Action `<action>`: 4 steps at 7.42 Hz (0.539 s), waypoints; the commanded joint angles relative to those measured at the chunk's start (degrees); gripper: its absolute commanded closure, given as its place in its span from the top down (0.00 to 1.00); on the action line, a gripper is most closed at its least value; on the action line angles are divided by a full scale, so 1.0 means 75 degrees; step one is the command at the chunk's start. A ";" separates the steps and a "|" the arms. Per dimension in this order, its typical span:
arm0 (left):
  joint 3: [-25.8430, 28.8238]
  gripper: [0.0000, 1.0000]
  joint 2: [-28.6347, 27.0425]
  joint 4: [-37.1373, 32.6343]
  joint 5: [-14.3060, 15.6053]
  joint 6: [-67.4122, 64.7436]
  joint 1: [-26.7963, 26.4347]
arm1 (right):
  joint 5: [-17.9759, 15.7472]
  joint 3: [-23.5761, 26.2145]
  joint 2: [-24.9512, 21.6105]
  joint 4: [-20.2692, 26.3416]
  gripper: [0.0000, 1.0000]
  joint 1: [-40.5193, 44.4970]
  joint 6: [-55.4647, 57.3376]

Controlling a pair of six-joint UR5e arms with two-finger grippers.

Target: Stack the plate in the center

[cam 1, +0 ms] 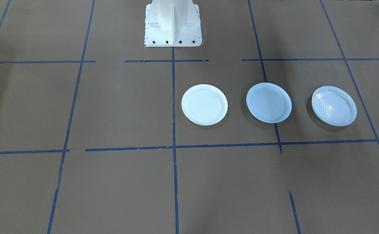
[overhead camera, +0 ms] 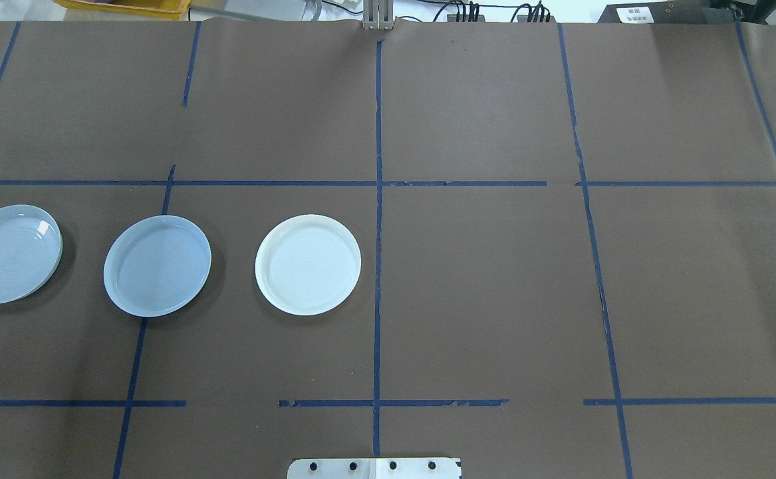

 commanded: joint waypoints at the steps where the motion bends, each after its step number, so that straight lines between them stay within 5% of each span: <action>1: 0.0285 1.00 0.0038 -0.1232 -0.0366 -0.1331 0.0884 | 0.0003 0.0000 0.0000 0.0000 1.00 0.0000 0.0003; 4: 0.2120 1.00 0.0015 -0.5235 -0.0250 -0.4177 0.2020 | 0.0003 0.0000 0.0000 0.0000 1.00 0.0000 0.0003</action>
